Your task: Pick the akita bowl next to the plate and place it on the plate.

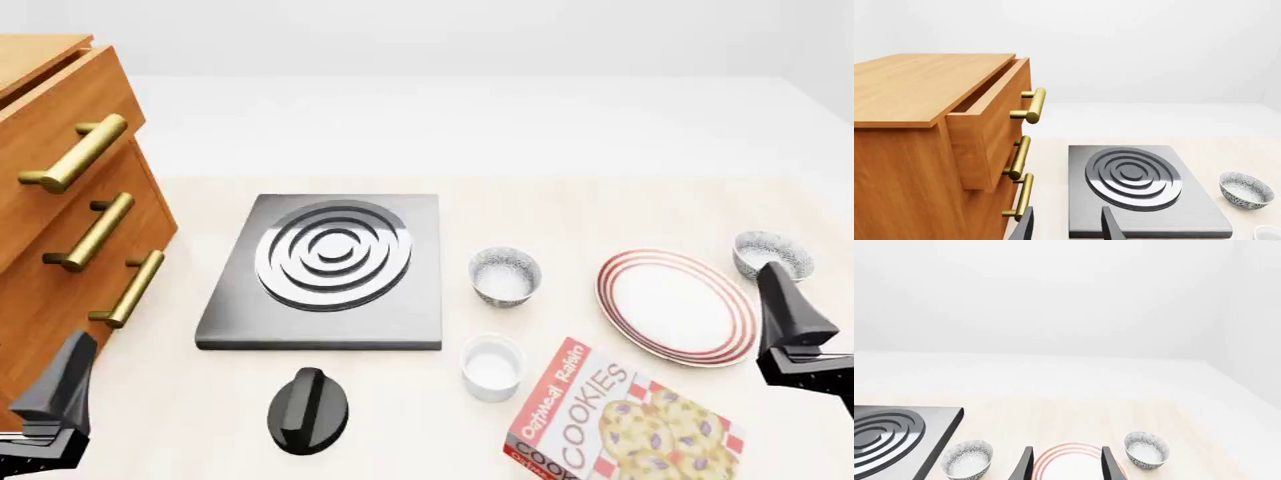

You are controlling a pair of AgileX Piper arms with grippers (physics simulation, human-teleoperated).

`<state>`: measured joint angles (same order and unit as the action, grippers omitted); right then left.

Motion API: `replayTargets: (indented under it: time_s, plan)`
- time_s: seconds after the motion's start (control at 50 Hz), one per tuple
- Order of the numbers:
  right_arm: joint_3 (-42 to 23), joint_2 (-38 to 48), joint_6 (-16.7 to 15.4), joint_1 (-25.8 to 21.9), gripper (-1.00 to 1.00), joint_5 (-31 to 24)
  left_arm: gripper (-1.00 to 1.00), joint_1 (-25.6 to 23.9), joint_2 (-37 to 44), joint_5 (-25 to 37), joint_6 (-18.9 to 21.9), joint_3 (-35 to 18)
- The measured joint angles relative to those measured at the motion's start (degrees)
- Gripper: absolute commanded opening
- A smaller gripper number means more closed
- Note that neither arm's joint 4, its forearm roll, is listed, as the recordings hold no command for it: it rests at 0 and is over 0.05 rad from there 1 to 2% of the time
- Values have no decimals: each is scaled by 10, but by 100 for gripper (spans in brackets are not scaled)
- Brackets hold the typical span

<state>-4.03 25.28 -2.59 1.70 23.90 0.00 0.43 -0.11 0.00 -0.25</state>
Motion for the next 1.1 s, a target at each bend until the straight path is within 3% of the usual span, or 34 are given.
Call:
replayTargets:
  time_s: [0.44,1.1]
  plan:
    - [-20,121,-10,5,100,99,100,0,0,0,0,0]
    - [-44,257,-25,15,100,201,100,0,0,0,0,0]
